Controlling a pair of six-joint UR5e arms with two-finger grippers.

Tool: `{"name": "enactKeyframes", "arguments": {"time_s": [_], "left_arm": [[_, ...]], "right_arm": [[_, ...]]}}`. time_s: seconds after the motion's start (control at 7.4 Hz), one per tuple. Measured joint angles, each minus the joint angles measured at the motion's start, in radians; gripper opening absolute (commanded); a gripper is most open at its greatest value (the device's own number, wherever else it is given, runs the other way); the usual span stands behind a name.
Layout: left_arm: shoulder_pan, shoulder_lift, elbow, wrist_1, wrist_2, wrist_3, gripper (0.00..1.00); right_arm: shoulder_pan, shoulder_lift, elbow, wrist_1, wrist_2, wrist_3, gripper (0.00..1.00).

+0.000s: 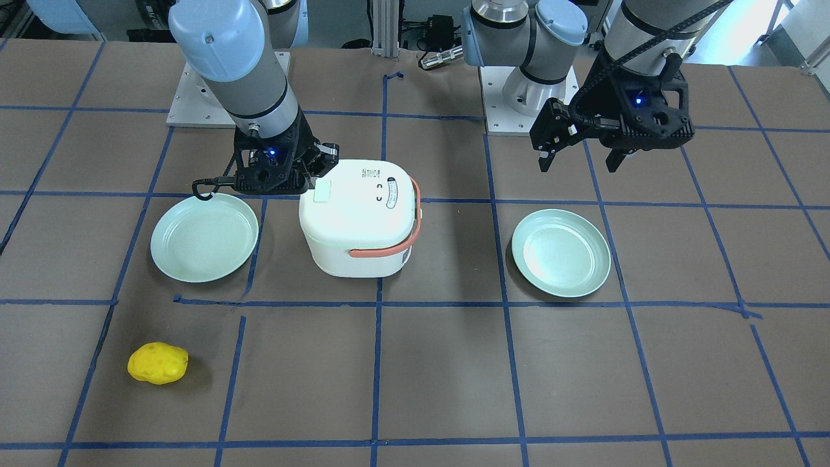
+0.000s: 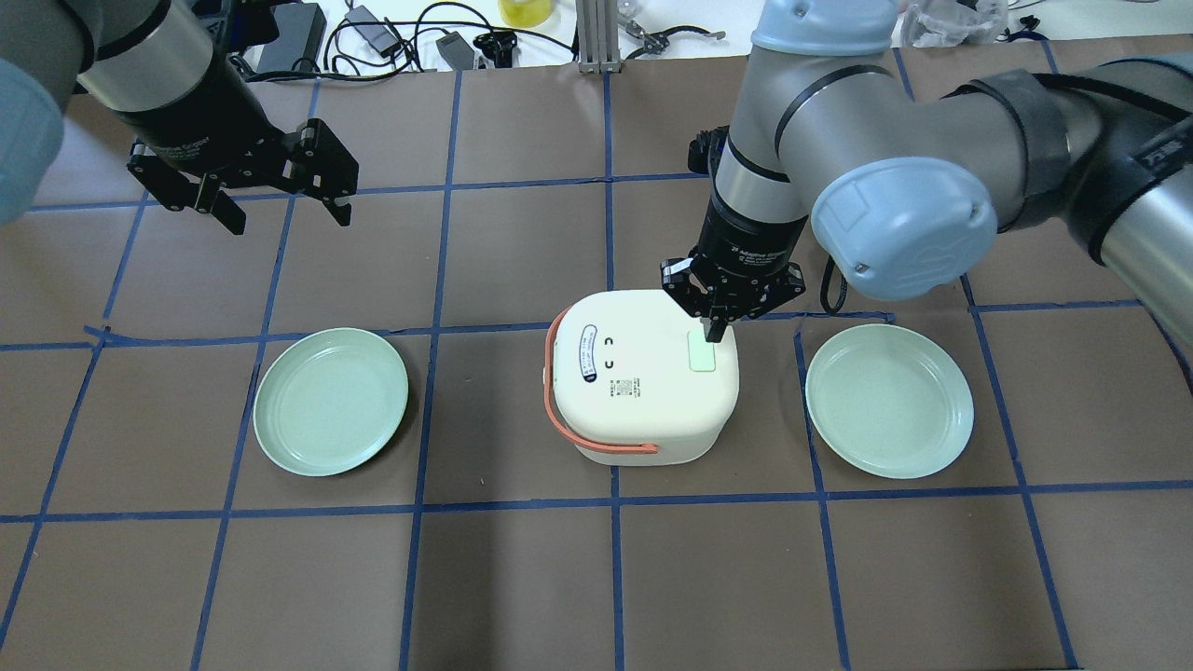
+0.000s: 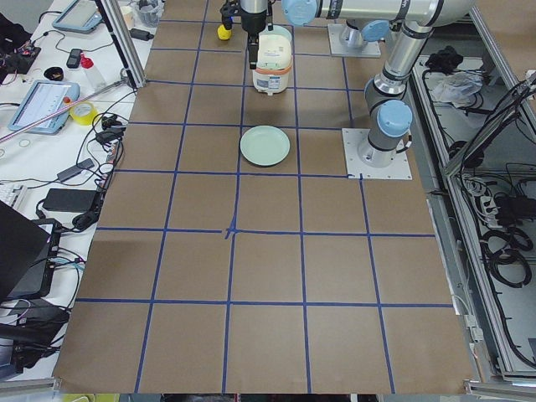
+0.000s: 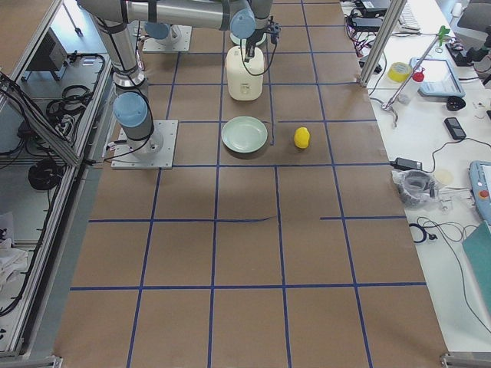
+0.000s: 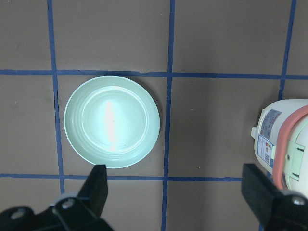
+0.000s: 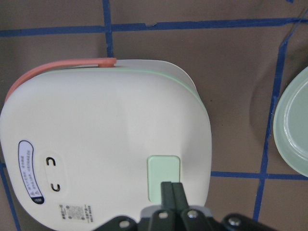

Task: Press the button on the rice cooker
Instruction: 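Lower the right gripper fingertips onto the green button and press down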

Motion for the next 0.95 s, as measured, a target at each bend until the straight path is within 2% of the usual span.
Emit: {"name": "enactKeyframes", "arguments": {"time_s": [0.95], "left_arm": [[0.0, 0.0, 0.0, 0.0, 0.0, 0.0, 1.0]], "right_arm": [[0.002, 0.003, 0.046, -0.017, 0.029, 0.005, 0.0]]}}
